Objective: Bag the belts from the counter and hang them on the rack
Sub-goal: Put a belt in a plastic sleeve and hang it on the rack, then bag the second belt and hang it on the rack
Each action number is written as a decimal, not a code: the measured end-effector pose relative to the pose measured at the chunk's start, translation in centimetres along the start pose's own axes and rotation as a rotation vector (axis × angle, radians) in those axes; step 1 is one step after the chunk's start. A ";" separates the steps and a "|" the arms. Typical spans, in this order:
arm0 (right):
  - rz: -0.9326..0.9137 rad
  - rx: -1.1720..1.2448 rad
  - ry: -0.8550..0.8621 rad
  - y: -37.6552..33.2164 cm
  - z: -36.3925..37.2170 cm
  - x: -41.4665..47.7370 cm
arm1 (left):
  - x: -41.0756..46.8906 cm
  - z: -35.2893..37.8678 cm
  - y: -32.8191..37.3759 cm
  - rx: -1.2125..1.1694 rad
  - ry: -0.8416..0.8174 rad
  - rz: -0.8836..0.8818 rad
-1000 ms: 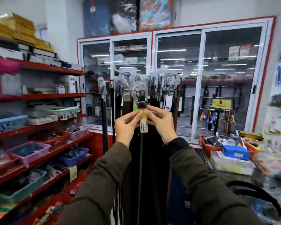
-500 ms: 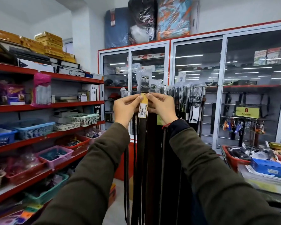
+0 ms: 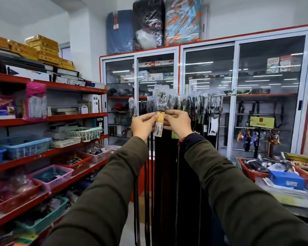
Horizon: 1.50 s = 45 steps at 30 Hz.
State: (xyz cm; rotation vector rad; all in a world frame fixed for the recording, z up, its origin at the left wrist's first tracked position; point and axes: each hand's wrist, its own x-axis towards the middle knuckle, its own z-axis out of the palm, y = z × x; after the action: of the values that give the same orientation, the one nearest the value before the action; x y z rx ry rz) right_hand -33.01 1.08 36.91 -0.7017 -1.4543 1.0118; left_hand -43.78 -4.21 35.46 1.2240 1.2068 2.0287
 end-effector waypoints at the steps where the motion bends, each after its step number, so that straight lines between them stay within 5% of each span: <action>1: -0.047 -0.101 0.007 0.6 0.0 0.0 | 0.1 0.2 -0.5 0.055 0.017 0.029; 8: -0.487 -0.515 0.193 5.1 -2.6 -3.0 | -2.3 1.2 -4.7 0.503 0.053 0.525; 14: -0.528 -0.953 0.325 9.9 -7.2 -6.5 | -5.5 1.9 -9.7 0.982 0.008 0.773; 28: -0.054 -1.293 0.368 20.4 -24.2 -19.7 | -20.2 13.2 -22.8 0.965 -0.421 0.559; 35: 0.301 -1.322 0.532 23.7 -33.7 -27.9 | -28.5 20.2 -27.9 0.849 -0.673 0.464; 42: 0.691 -0.847 1.167 23.9 -40.9 -35.1 | -35.9 27.6 -31.4 0.771 -1.203 0.323; 45: 0.820 -0.519 1.273 24.5 -43.5 -37.1 | -38.9 30.2 -31.8 0.783 -1.442 0.262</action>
State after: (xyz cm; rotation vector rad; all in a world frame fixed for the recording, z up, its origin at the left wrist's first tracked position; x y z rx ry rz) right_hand 12.02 -12.13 -3.94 -1.9566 -0.2224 0.4738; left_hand 0.24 -4.21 -3.23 2.5432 0.9773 0.2445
